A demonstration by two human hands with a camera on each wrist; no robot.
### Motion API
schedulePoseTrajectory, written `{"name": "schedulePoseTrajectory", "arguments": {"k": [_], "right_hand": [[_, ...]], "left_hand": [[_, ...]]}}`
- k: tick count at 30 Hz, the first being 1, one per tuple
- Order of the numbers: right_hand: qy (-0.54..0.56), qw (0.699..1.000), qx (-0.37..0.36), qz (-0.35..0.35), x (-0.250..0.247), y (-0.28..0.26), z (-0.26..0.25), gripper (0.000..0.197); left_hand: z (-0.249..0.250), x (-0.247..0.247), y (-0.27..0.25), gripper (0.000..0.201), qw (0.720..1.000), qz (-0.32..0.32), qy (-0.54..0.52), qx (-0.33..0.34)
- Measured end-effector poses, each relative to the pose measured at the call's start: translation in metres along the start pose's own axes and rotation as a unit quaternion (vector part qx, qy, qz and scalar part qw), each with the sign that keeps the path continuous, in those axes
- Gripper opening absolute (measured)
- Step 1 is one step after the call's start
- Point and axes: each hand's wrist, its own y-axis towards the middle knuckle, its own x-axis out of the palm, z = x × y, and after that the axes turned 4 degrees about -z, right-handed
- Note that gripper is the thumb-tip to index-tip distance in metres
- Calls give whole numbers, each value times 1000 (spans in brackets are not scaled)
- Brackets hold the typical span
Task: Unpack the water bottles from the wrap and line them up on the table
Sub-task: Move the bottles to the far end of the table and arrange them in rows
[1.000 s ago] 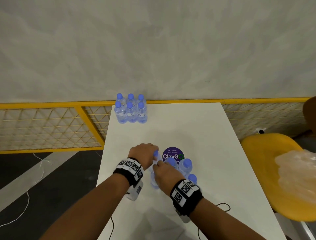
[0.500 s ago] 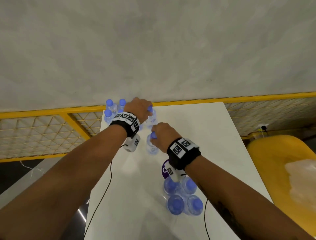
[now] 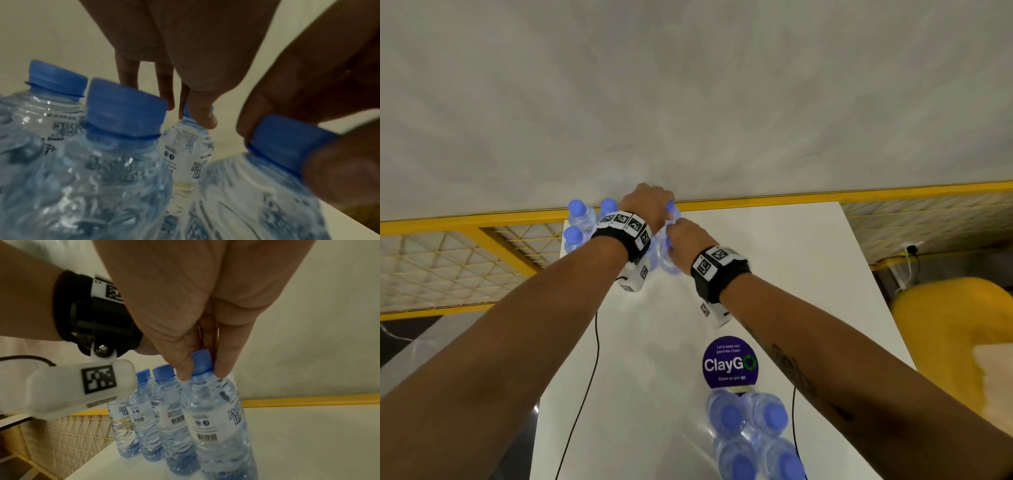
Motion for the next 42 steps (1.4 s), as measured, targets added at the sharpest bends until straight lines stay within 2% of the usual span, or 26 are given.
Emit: {"name": "schedulePoseTrajectory", "arguments": {"k": [4,8,12,14,19,22,26,28,30,32,35,37,40,42], "right_hand": [[36,999,-1,-2,1,14,-2,38],[31,1000,1,5,5,22,-2,28],[45,999,15,7,7,26,4,44],[33,999,18,11,8,27,8,44],[27,999,16,14,10,28,10,39],[38,999,0,23,11,30,10,44],[48,999,16,20,8,32,11,33],[42,999,23,-1,5,27,11,45],[51,998,31,-8,1,15,12,70],[58,998,25,14,-4,-5,11,80],[50,998,-16,36,-16,-50,4,63],[60,996,-44,39,-27,-87,-2,51],[64,996,-63,16,-42,-146,-10,42],[53,997,-61,-9,-50,-188,-13,35]], "left_hand": [[-1,3,-4,4,1000,-11,11,-6],[-3,1,-5,5,1000,-20,9,7],[-4,1,-9,9,1000,-17,-17,5],[-4,2,-11,10,999,-17,-32,2],[-4,3,-16,19,999,-16,-45,2],[-4,5,-17,40,999,-19,-44,2],[-5,7,-18,54,999,-19,-47,13],[-8,10,-20,57,999,-14,-49,18],[-8,9,-25,57,999,5,-49,17],[-6,5,-35,56,999,31,-39,8],[5,-2,-56,41,996,76,-22,40],[17,1,-72,38,994,76,-28,76],[51,9,-119,19,982,87,-122,119],[78,16,-157,27,967,82,-177,165]]}}
